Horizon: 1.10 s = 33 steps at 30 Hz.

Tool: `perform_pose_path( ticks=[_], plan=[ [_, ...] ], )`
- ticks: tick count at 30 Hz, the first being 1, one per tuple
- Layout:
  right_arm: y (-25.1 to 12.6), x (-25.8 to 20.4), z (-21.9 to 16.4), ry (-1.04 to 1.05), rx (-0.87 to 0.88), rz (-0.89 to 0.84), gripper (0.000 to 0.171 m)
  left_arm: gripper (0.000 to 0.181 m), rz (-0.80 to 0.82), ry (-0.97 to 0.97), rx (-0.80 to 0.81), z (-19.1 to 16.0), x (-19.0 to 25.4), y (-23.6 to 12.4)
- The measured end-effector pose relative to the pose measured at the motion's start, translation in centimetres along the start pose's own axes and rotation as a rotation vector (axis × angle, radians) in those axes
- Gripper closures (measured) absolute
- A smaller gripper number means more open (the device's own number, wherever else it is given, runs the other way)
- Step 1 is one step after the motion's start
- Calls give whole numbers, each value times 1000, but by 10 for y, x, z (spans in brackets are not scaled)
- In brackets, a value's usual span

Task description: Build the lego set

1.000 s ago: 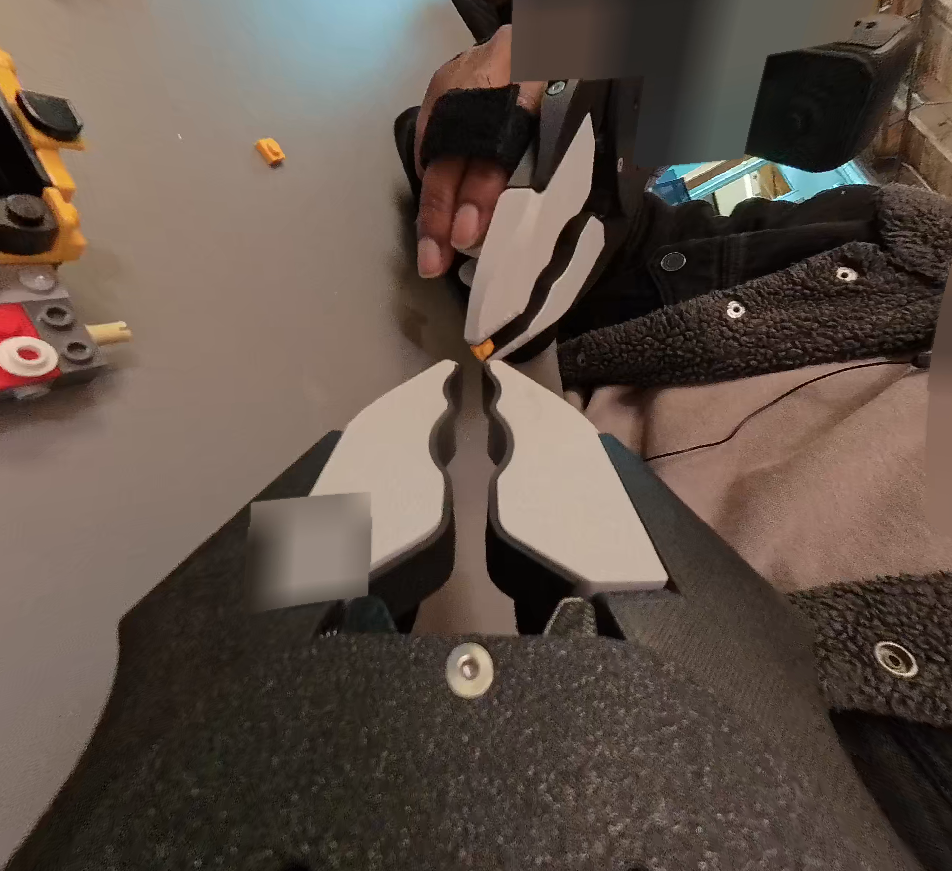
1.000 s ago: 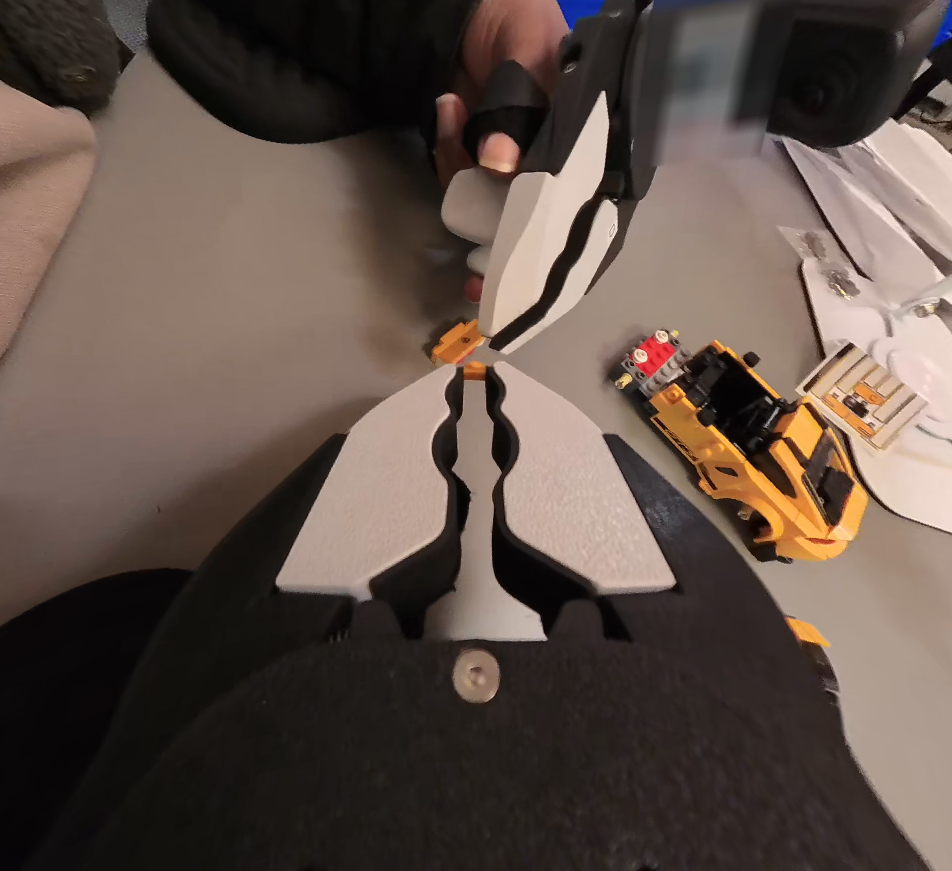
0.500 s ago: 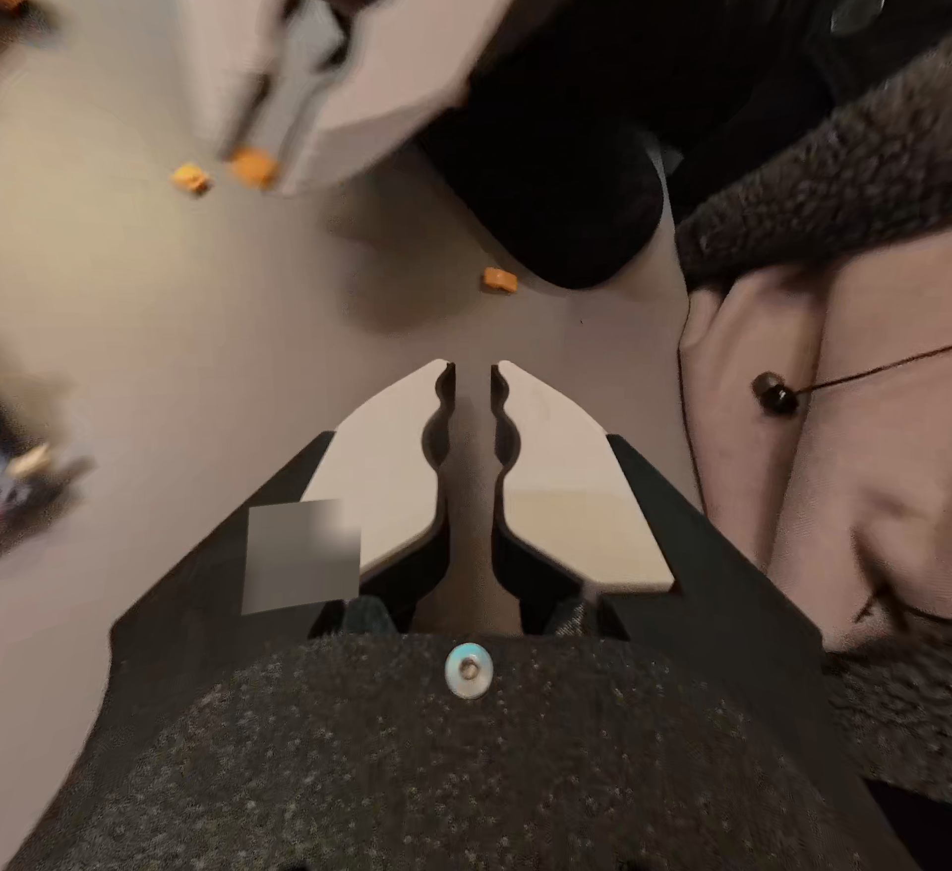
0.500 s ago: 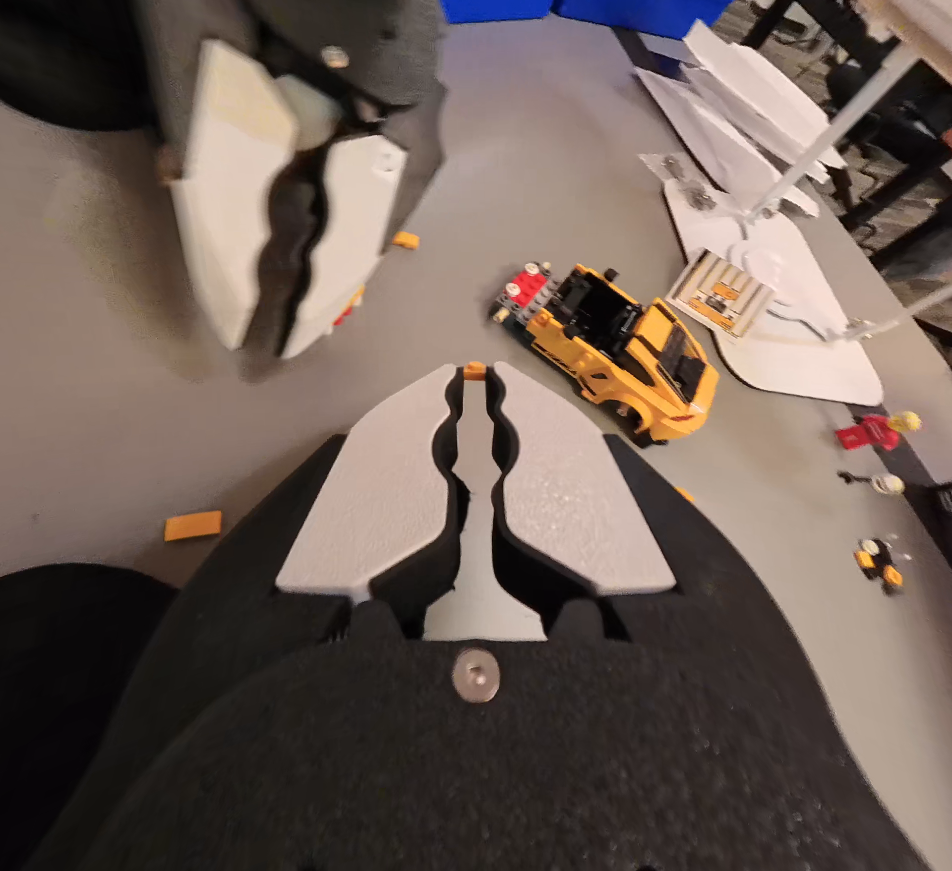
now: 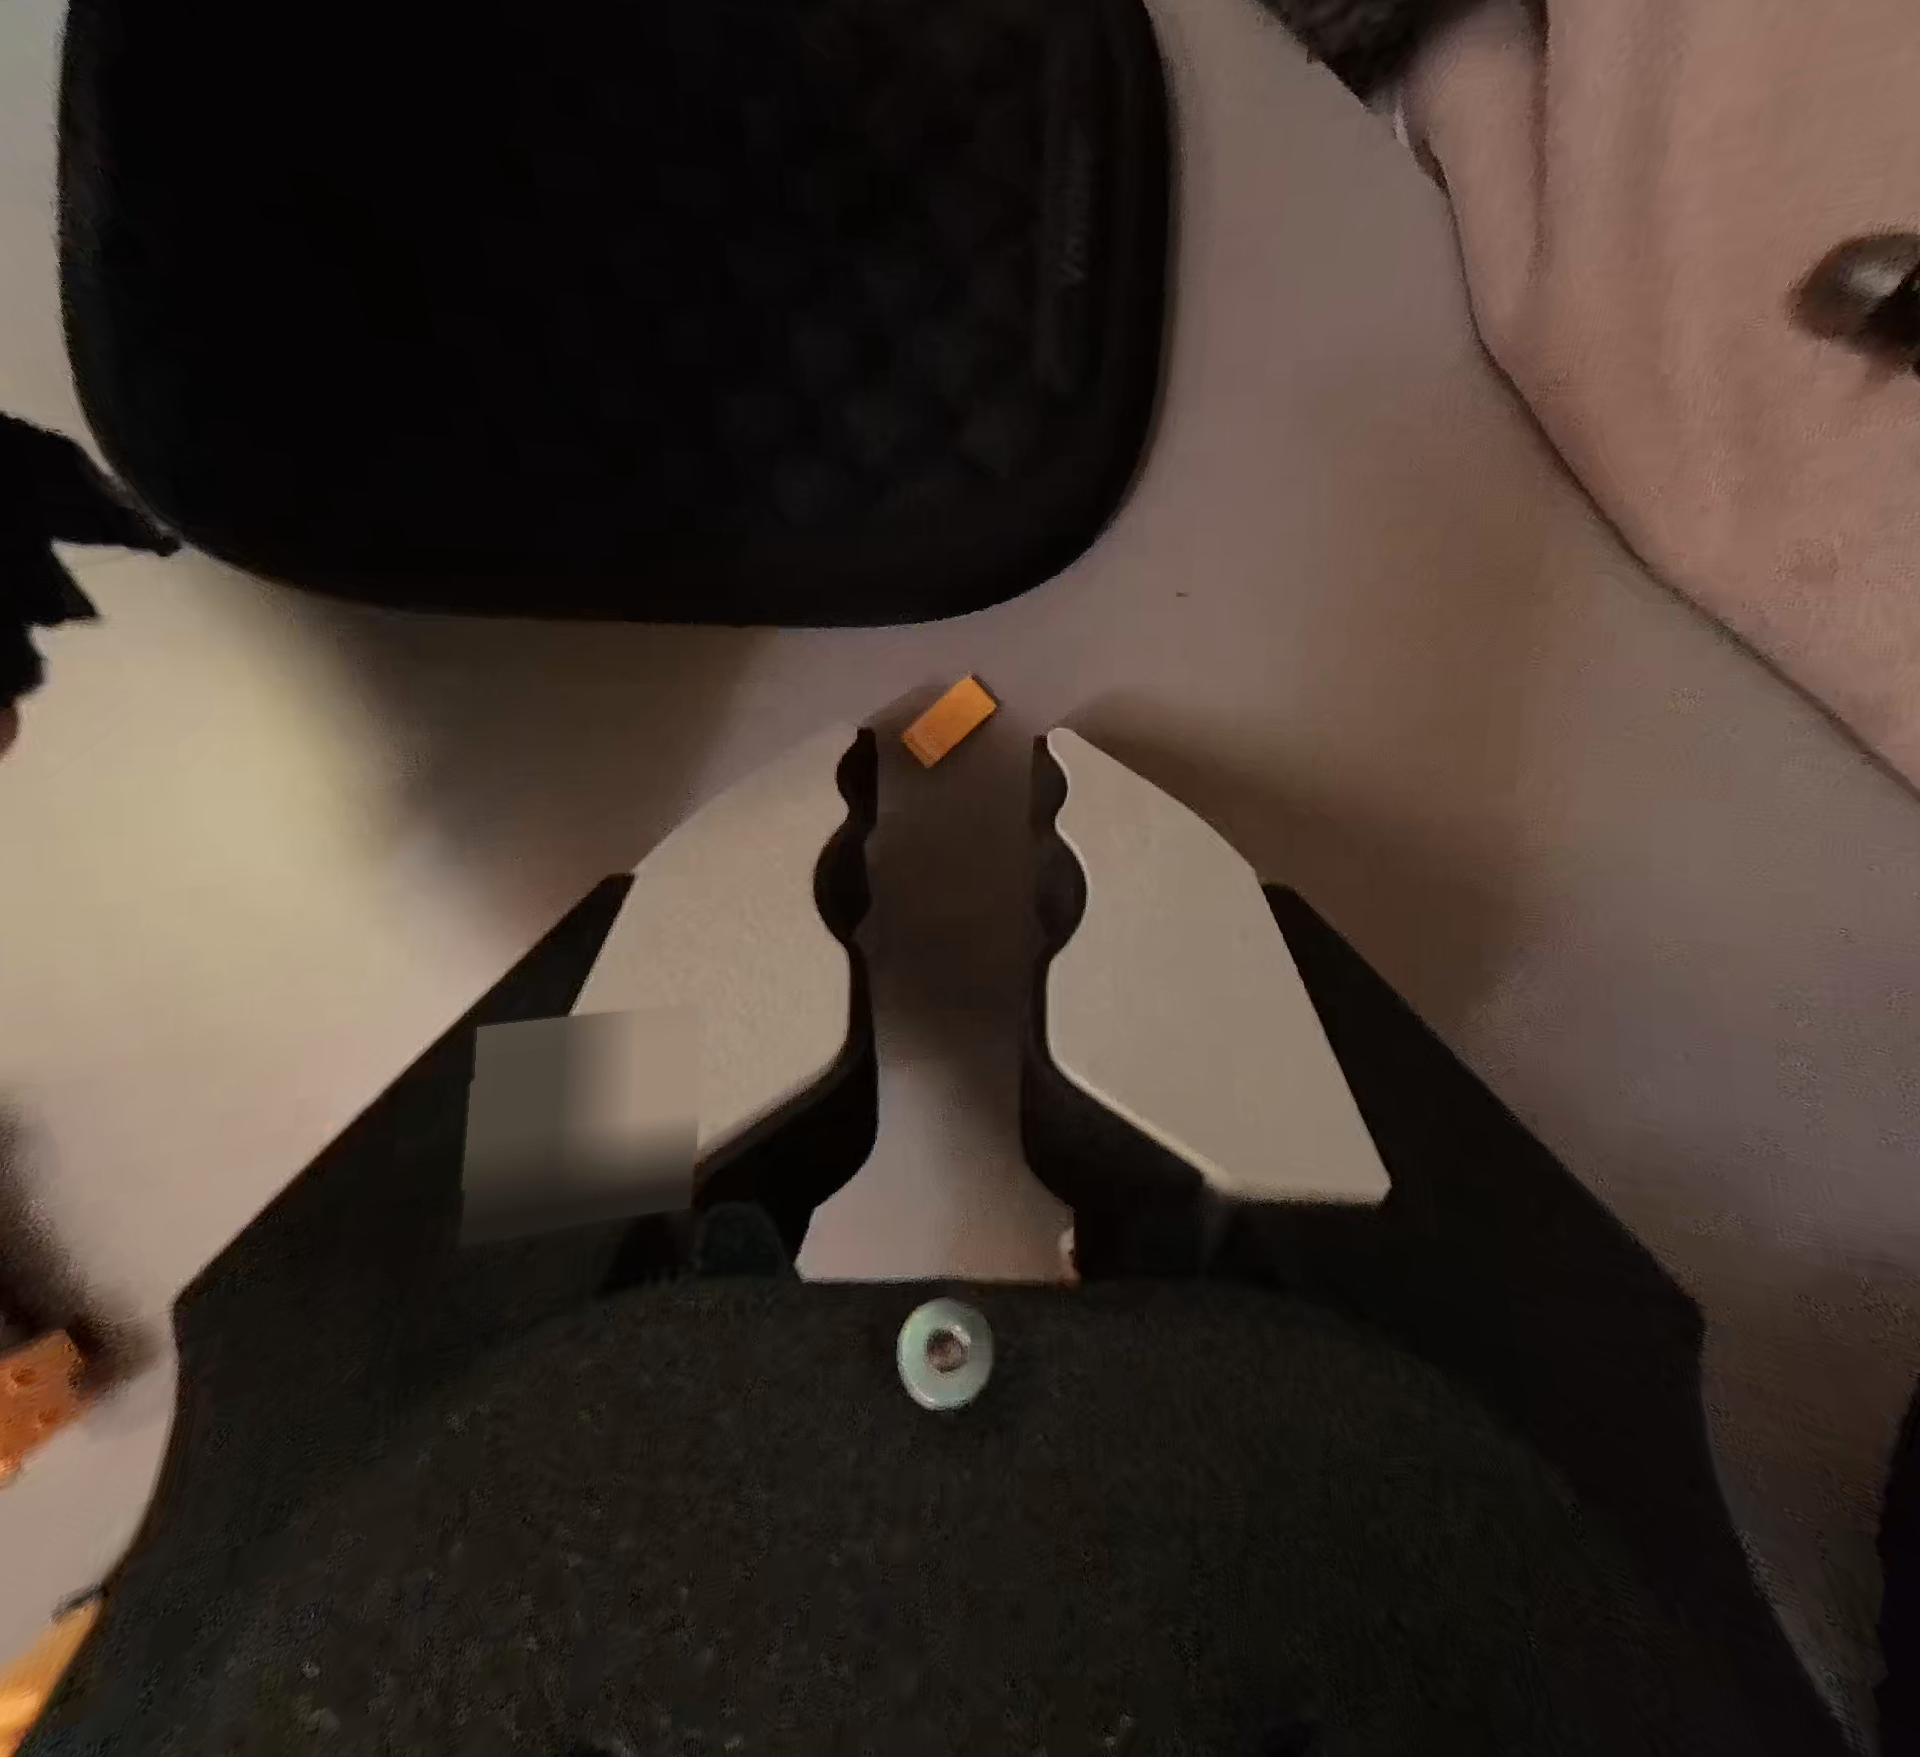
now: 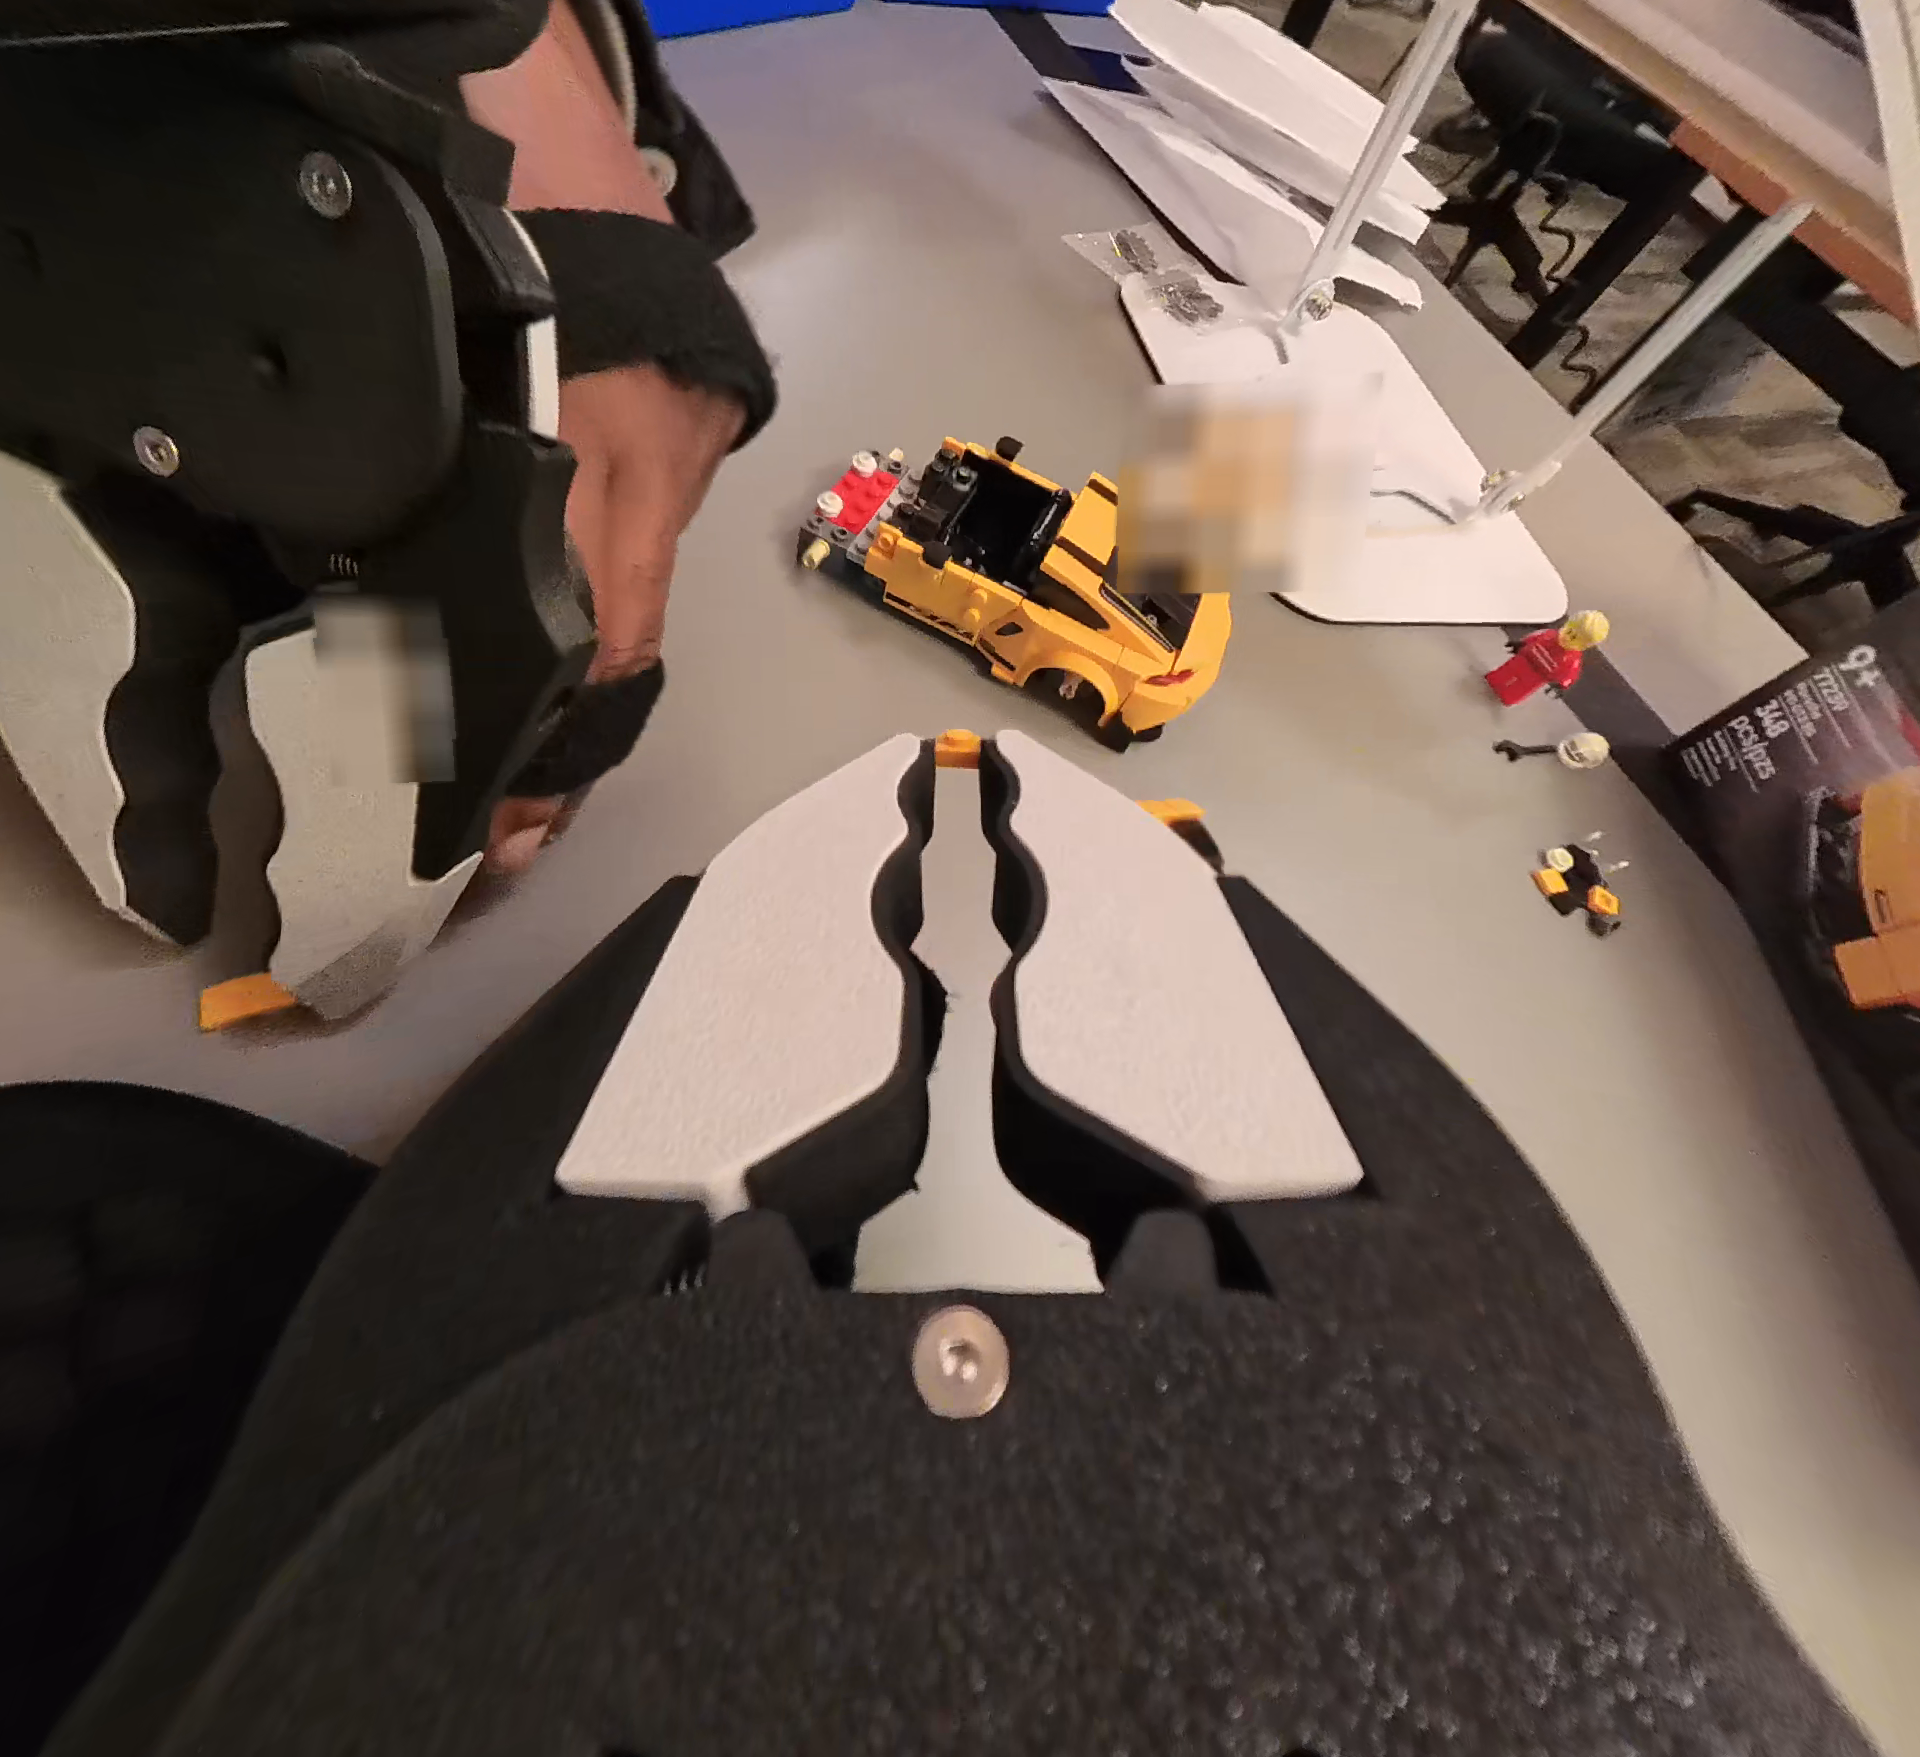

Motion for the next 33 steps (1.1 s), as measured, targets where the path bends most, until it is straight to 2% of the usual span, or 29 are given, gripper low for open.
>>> perform_pose_path(
  ticks=[4, 8, 14, 17, 20, 27, 29, 33],
  plan=[
    [-2, 3, -7, 8, -15, 3, 163, 158, -101, 57, -63, 0, -1, 4],
    [-4, 4, -7, 13, -14, 6, 163, 168, -98, 49, -74, -2, -2, 3],
    [0, -3, -7, 8, -19, 25, 163, 173, -20, -26, -10, -4, 8, 4],
    [1, -7, -7, 4, -21, 33, 163, 165, 5, -93, 26, -3, 11, 5],
    [2, -9, -6, 3, -18, 37, 163, 163, 41, -141, 50, -1, 10, 6],
    [0, -8, -3, 6, -7, 34, 163, 173, 145, -291, 57, -4, 6, 4],
    [-1, -9, 0, 10, 4, 39, 163, 173, 155, -375, 159, -6, 8, -3],
    [-2, -17, 6, 27, 39, 77, 163, 173, 92, -626, 622, -4, 13, -42]
  ],
)
Point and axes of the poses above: each gripper's, where its closed fingertips meet, y out along the fingers, z out of its top, x = y × z across the jaws, the point moved 1 cm from there along -y, back along the fingers, and after that the axes turned 11 degrees about -z, right-handed, at the moved point
